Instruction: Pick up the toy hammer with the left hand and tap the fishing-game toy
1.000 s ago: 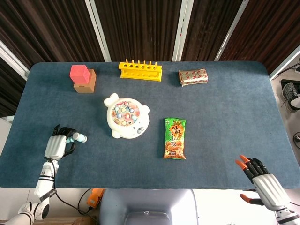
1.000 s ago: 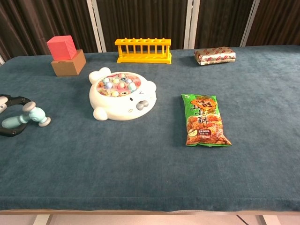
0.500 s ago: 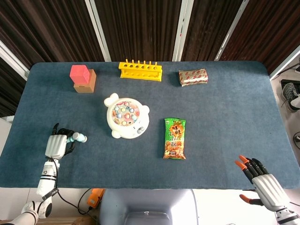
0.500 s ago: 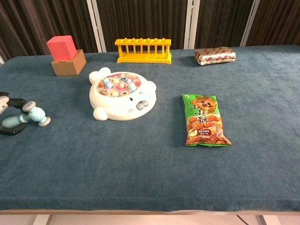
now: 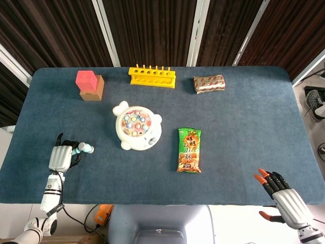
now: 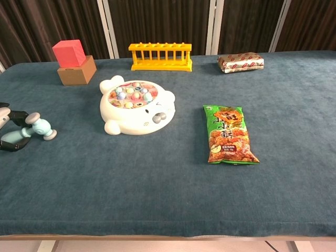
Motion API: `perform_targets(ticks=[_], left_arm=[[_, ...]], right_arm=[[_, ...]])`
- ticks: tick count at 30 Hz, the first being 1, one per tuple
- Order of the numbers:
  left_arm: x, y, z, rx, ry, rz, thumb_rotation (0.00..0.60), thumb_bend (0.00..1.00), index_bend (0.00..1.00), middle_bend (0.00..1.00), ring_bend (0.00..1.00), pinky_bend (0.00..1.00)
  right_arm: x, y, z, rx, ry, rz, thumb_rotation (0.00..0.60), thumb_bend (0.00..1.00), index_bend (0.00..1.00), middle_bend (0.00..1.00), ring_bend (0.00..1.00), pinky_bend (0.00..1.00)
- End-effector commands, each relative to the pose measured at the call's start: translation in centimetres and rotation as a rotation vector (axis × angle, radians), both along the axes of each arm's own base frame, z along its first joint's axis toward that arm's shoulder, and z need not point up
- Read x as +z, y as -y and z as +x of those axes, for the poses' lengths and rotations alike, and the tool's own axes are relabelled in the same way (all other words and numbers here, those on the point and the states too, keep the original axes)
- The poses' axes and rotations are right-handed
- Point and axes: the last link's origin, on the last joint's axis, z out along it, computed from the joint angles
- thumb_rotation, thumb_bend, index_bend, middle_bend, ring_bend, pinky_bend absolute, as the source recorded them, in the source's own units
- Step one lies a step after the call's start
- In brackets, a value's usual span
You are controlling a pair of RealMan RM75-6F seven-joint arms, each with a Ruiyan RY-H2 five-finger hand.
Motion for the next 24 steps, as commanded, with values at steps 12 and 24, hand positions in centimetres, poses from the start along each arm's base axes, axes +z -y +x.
perform_targets(ticks=[12,24], left_arm=[[-0.2,0.6,0.0,-0.004,0.0,-0.001,0.6,0.6,0.55,0.53,0.35,0.08],[0.2,1.5,0.7,-0.052,0.195,0.044,0.6,0.76,0.66,0.77,0.55,0.21]], right_arm=[[-0.1,0.0,0.0,0.002,-0.002,0.003,0.6,0.15,0.0,0.0,0.0,0.0],[-0.1,0.0,0.0,0.001,-0.003,0.006,0.6,0.15,0.0,0.0,0.0,0.0]])
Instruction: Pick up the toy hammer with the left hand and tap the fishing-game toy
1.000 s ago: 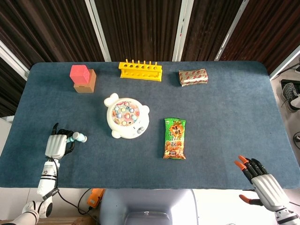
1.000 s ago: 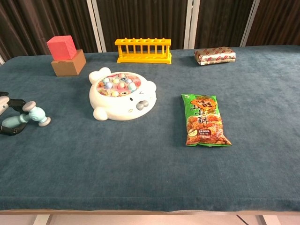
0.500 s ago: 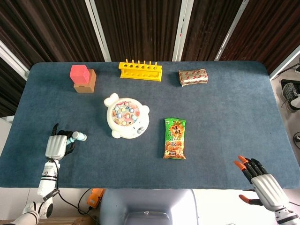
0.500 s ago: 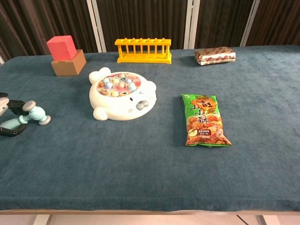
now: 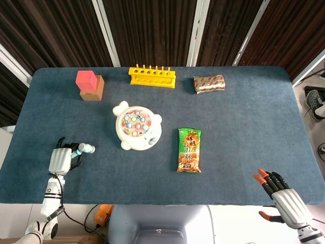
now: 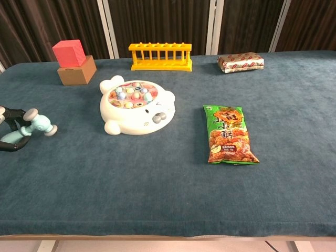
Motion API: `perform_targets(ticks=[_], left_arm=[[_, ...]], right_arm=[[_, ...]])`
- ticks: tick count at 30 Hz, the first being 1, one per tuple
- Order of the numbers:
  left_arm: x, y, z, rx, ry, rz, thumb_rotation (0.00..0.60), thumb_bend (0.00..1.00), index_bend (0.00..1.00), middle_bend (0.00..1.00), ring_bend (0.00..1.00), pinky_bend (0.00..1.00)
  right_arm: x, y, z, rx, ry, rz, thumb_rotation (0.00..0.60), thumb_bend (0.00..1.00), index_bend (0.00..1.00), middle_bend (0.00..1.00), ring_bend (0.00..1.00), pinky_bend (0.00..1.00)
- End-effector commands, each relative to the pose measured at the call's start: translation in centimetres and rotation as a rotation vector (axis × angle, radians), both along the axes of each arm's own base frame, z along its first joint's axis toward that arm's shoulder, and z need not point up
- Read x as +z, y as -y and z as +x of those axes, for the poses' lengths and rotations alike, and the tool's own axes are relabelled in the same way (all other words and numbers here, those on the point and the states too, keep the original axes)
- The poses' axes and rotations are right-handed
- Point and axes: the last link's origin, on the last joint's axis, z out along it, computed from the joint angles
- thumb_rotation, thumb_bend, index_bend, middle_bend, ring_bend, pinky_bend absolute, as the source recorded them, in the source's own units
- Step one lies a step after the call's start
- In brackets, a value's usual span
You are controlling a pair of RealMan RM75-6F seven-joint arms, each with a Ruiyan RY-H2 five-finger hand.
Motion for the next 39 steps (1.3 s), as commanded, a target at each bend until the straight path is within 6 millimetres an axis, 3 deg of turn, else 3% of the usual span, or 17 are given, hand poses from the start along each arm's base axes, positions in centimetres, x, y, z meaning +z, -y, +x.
perform_targets(ticks=[1,3,7,15,28,39], left_arm=[[0.4,0.3,0.3,-0.022,0.103,0.008,0.6,0.77,0.67,0.8,0.58,0.24],[0.9,0.4,0.7,-0.047,0.172,0.02,0.6,0.78,0.7,0.84,0.62,0.36],[2.0,0.5,1.4,-0.091,0.235,0.038,0.6,0.8,0.73,0.9,0.7,0.77],[2.8,0.8,2.1,-0.128,0.274,0.041,0.6,0.81,0.75,0.93,0.75,1.0],[3.2,-0.7,4.4,-0.133,0.386,-0.011,0.6,0.87,0.78,1.0,0.89,1.0],[2.0,-6.1,10.6,-0.055,0.232,-0.165,0.6,0.87,0.78,1.0,0.89,1.0]], right_arm=[[0.0,0.0,0.0,0.0,0.0,0.0,0.6,0.15,0.0,0.0,0.0,0.0],[-0.1,0.0,0.0,-0.001,-0.001,0.002,0.6,0.15,0.0,0.0,0.0,0.0],[-0.2,0.0,0.0,-0.001,-0.003,0.006,0.6,0.15,0.0,0.0,0.0,0.0],[-0.2,0.1,0.1,-0.002,-0.003,0.008,0.6,0.15,0.0,0.0,0.0,0.0],[-0.2,0.1,0.1,-0.001,-0.003,0.009,0.6,0.15,0.0,0.0,0.0,0.0],[-0.4,0.3,0.0,-0.01,-0.008,0.013,0.6,0.15,0.0,0.0,0.0,0.0]])
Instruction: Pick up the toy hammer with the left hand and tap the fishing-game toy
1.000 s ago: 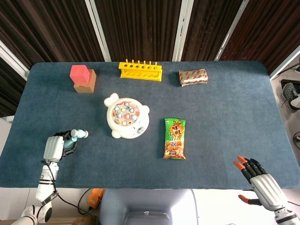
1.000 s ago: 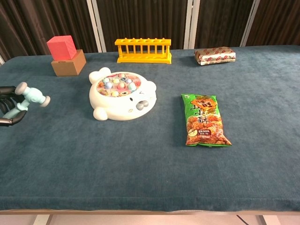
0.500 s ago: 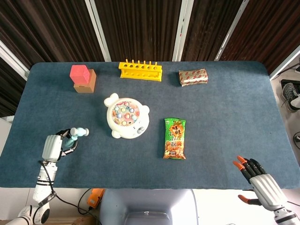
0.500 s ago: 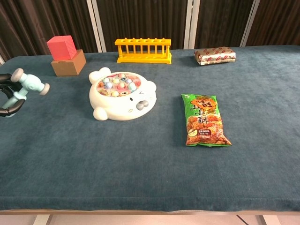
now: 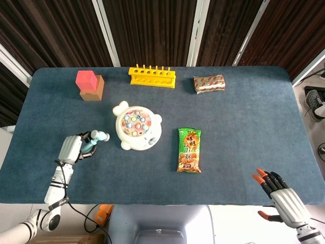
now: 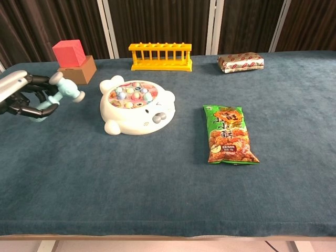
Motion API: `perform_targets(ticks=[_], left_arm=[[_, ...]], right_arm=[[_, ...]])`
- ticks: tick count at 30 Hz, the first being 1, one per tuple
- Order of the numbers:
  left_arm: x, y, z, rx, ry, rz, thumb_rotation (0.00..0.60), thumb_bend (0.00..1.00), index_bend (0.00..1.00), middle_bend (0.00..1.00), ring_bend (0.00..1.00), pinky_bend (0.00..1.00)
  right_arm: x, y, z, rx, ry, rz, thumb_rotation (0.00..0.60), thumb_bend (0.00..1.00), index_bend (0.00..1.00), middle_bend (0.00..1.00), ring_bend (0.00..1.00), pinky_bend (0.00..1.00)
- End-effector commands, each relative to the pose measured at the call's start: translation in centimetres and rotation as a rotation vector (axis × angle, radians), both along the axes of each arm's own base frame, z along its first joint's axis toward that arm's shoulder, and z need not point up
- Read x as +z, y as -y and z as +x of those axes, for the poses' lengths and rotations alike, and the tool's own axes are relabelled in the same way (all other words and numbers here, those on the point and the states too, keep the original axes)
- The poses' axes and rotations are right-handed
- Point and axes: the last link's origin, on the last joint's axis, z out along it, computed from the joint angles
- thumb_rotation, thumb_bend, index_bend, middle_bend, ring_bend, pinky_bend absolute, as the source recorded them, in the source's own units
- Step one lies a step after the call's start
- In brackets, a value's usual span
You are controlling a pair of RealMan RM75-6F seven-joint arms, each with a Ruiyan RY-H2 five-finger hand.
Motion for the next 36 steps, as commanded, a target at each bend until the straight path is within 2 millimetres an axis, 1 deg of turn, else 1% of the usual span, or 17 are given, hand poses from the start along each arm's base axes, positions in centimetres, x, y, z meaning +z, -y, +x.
perform_targets(ticks=[1,6,8,11,13,18,23,28,36], left_arm=[[-0.1,-2.6,3.1,0.028,-0.048,-0.051,0.6,0.87,0.78,1.0,0.89,1.0],[-0.7,-4.9,5.7,0.065,-0.105,-0.068,0.6,0.86,0.78,1.0,0.89,1.0],[-0.7,-5.8,6.7,0.076,-0.13,-0.058,0.6,0.86,0.78,1.0,0.89,1.0],[-0.4,-6.6,8.1,0.089,-0.135,-0.045,0.6,0.86,0.78,1.0,0.89,1.0],[-0.2,-6.9,8.5,0.095,-0.148,-0.04,0.6,0.86,0.78,1.0,0.89,1.0],[-0.4,-7.3,9.1,0.113,-0.187,-0.032,0.6,0.86,0.79,1.0,0.89,1.0],[-1.2,-7.2,9.3,0.118,-0.218,-0.043,0.6,0.86,0.79,1.0,0.89,1.0],[-1.9,-7.1,9.9,0.112,-0.219,-0.058,0.6,0.86,0.79,1.0,0.89,1.0],[-2.7,-7.1,10.0,0.117,-0.256,-0.075,0.6,0.86,0.79,1.0,0.89,1.0]], right_arm=[[-0.1,0.1,0.0,-0.002,-0.002,0.004,0.6,0.15,0.0,0.0,0.0,0.0],[-0.1,0.2,-0.1,-0.008,0.002,0.008,0.6,0.15,0.0,0.0,0.0,0.0],[0.0,0.3,-0.1,-0.01,0.004,0.007,0.6,0.15,0.0,0.0,0.0,0.0],[0.2,0.3,-0.2,-0.014,0.007,0.002,0.6,0.15,0.0,0.0,0.0,0.0],[0.3,0.4,-0.2,-0.016,0.01,0.001,0.6,0.15,0.0,0.0,0.0,0.0],[0.4,0.5,-0.3,-0.019,0.015,0.002,0.6,0.15,0.0,0.0,0.0,0.0],[0.6,0.4,-0.3,-0.017,0.023,-0.004,0.6,0.15,0.0,0.0,0.0,0.0],[0.7,0.3,-0.2,-0.016,0.028,-0.004,0.6,0.15,0.0,0.0,0.0,0.0],[1.0,0.3,-0.3,-0.016,0.033,-0.009,0.6,0.15,0.0,0.0,0.0,0.0]])
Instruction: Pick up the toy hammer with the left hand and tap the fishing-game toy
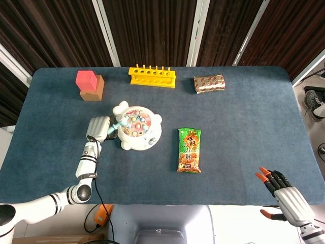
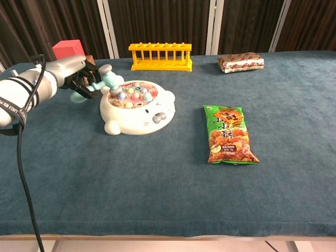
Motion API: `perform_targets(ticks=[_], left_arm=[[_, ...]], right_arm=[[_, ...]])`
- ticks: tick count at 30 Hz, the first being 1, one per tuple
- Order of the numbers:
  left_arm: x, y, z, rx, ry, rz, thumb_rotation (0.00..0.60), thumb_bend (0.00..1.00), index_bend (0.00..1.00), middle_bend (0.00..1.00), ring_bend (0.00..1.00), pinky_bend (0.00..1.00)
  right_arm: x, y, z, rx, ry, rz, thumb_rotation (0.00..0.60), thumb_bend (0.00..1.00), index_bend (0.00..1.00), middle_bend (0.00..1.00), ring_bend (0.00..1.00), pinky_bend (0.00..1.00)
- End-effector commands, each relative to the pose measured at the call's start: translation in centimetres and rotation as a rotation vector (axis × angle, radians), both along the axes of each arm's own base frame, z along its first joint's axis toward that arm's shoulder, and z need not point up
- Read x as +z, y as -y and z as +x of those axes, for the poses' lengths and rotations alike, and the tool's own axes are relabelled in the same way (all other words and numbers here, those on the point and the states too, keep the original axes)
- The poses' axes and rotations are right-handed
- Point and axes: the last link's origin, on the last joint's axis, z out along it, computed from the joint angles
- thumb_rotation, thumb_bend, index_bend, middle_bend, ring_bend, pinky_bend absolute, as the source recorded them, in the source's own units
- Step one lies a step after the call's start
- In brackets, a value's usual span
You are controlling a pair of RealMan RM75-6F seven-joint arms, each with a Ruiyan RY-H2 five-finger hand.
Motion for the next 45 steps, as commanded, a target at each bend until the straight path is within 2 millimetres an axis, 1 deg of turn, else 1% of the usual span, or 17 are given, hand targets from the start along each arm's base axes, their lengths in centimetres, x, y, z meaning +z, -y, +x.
perform_targets(ticks=[1,7,15,18,23,28,33,36,45], left_arm=[[-0.2,0.0,-0.1,0.002,-0.015,-0.01,0.6,0.86,0.79,1.0,0.89,1.0],[-0.6,0.0,-0.3,0.006,-0.019,-0.02,0.6,0.86,0.79,1.0,0.89,1.0],[-0.8,0.2,0.0,-0.019,-0.038,-0.015,0.6,0.86,0.79,1.0,0.89,1.0],[-0.5,0.1,0.6,-0.037,-0.019,0.01,0.6,0.86,0.79,1.0,0.89,1.0],[-0.1,0.2,2.3,-0.073,0.044,0.033,0.6,0.86,0.79,1.0,0.89,1.0],[-1.0,0.5,3.4,-0.079,0.039,0.005,0.6,0.86,0.79,1.0,0.89,1.0],[-2.3,0.6,3.3,-0.059,0.007,-0.017,0.6,0.86,0.79,1.0,0.89,1.0],[-2.8,0.6,3.0,-0.039,-0.001,-0.033,0.6,0.86,0.79,1.0,0.89,1.0],[-3.2,0.5,2.7,-0.036,-0.022,-0.039,0.6,0.86,0.79,1.0,0.89,1.0]], right_arm=[[0.1,0.0,0.0,0.0,0.0,-0.002,0.6,0.15,0.0,0.0,0.0,0.0],[0.1,0.0,0.0,0.0,0.003,-0.004,0.6,0.15,0.0,0.0,0.0,0.0],[0.2,-0.1,0.0,0.002,0.007,-0.006,0.6,0.15,0.0,0.0,0.0,0.0],[0.3,-0.1,0.0,0.002,0.011,-0.008,0.6,0.15,0.0,0.0,0.0,0.0],[0.4,-0.3,0.1,0.007,0.017,-0.007,0.6,0.15,0.0,0.0,0.0,0.0],[0.7,-0.4,0.1,0.011,0.031,-0.01,0.6,0.15,0.0,0.0,0.0,0.0],[0.9,-0.5,0.1,0.015,0.036,-0.009,0.6,0.15,0.0,0.0,0.0,0.0],[1.1,-0.6,0.0,0.015,0.038,-0.012,0.6,0.15,0.0,0.0,0.0,0.0],[1.1,-0.5,0.0,0.014,0.038,-0.014,0.6,0.15,0.0,0.0,0.0,0.0]])
